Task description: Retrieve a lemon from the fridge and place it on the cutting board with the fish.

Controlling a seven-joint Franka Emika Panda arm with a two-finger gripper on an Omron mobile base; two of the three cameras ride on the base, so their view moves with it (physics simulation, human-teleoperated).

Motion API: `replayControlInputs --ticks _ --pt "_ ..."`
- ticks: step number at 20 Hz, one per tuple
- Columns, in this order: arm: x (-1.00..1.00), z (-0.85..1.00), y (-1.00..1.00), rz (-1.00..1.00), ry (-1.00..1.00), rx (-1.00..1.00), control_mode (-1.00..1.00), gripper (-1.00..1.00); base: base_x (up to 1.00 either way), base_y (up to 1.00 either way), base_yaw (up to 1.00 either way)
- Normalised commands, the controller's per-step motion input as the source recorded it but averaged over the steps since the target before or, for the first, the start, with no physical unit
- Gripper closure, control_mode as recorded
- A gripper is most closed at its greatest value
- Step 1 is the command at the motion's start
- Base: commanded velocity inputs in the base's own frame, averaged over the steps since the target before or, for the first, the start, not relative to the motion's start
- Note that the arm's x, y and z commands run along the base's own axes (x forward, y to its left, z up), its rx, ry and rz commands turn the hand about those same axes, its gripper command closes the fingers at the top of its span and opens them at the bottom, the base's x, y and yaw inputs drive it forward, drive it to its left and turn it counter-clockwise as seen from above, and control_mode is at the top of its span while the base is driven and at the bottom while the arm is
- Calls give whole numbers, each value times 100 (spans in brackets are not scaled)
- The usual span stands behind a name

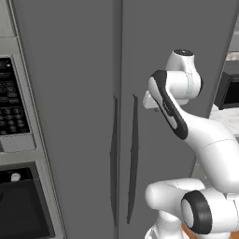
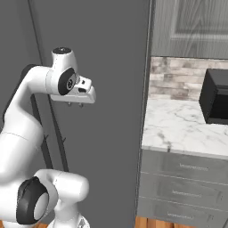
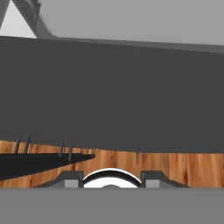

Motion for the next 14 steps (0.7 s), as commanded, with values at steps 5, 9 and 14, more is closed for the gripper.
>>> replayControlInputs --ticks 5,9,14 --pt "0 0 0 0 0 0 100 -100 -1 0 0" --pt "0 0 0 0 0 0 100 -100 -38 5 0" --pt "0 0 0 0 0 0 100 -100 -50 31 -3"
